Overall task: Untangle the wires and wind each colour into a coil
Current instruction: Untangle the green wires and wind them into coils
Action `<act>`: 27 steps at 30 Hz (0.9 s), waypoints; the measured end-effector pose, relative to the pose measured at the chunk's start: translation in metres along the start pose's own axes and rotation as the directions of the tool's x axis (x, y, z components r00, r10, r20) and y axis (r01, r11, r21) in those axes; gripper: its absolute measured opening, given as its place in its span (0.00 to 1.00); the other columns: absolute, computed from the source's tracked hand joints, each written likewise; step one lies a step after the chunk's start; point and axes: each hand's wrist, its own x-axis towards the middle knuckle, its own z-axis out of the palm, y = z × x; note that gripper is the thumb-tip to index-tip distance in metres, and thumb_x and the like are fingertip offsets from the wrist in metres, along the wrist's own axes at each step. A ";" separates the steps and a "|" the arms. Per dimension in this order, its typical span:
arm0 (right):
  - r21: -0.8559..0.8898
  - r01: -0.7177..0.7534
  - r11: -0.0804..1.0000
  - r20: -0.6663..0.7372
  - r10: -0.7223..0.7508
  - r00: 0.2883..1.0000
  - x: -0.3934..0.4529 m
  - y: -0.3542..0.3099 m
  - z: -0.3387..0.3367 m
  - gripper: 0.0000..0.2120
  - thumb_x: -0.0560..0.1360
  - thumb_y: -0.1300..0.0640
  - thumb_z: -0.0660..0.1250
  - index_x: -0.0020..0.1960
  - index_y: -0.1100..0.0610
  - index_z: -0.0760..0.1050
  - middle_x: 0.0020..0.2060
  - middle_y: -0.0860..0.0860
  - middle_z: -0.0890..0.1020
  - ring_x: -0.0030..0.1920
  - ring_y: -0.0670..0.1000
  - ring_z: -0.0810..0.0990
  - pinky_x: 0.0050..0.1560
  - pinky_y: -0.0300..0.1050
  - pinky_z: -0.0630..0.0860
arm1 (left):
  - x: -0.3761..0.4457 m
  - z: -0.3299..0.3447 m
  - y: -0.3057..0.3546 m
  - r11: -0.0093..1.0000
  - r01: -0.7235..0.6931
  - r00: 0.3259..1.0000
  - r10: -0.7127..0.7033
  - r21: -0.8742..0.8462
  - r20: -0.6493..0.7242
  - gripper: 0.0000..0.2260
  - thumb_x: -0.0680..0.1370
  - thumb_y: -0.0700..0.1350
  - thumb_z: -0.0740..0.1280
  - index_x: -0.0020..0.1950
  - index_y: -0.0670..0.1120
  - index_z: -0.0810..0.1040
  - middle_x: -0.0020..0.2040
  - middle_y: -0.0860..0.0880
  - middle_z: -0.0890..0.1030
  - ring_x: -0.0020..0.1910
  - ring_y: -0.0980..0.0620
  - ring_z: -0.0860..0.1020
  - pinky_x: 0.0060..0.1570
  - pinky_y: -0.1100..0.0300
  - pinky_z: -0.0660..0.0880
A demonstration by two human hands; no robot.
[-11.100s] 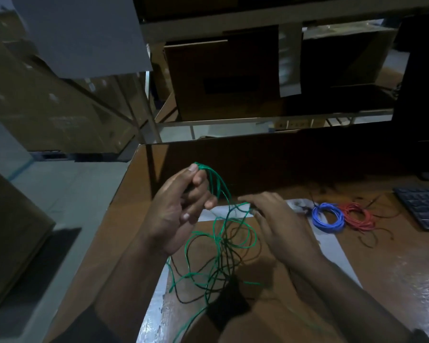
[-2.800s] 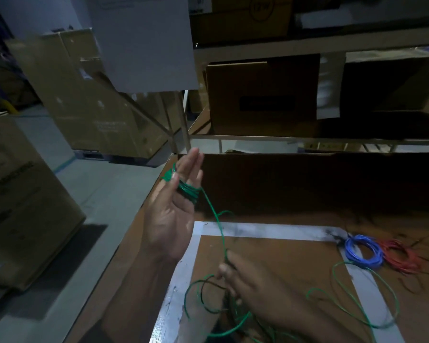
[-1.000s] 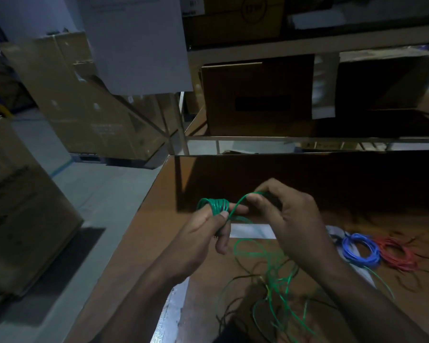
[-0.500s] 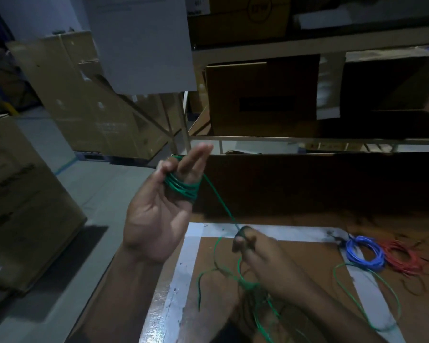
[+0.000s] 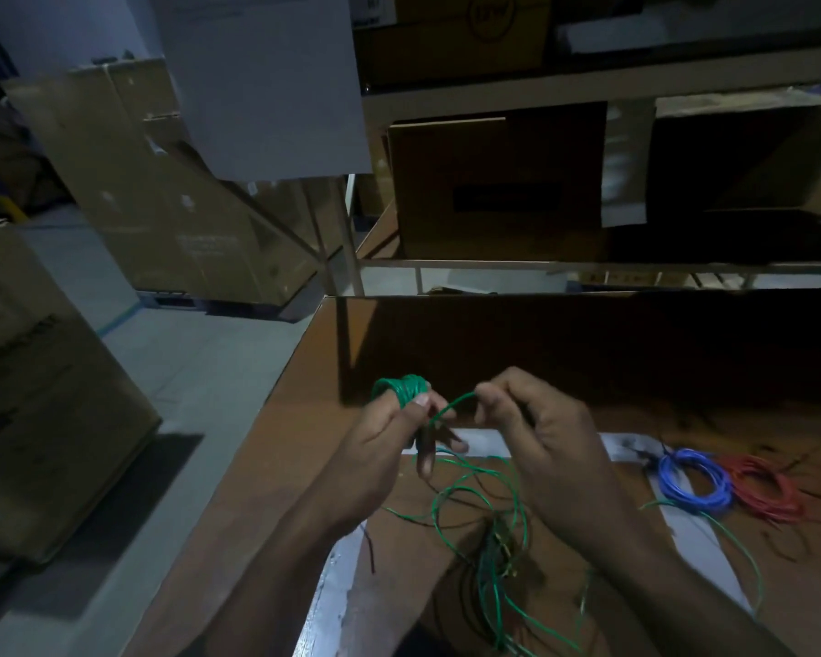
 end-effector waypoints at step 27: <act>-0.125 -0.188 0.974 0.147 0.205 0.968 -0.007 0.007 -0.006 0.29 0.82 0.55 0.57 0.81 0.43 0.52 0.74 0.33 0.58 0.74 0.30 0.55 0.70 0.28 0.56 | -0.013 0.007 0.003 0.713 0.120 0.987 -0.013 -0.691 0.158 0.12 0.85 0.45 0.57 0.45 0.44 0.76 0.27 0.55 0.62 0.21 0.61 0.62 0.45 0.59 0.75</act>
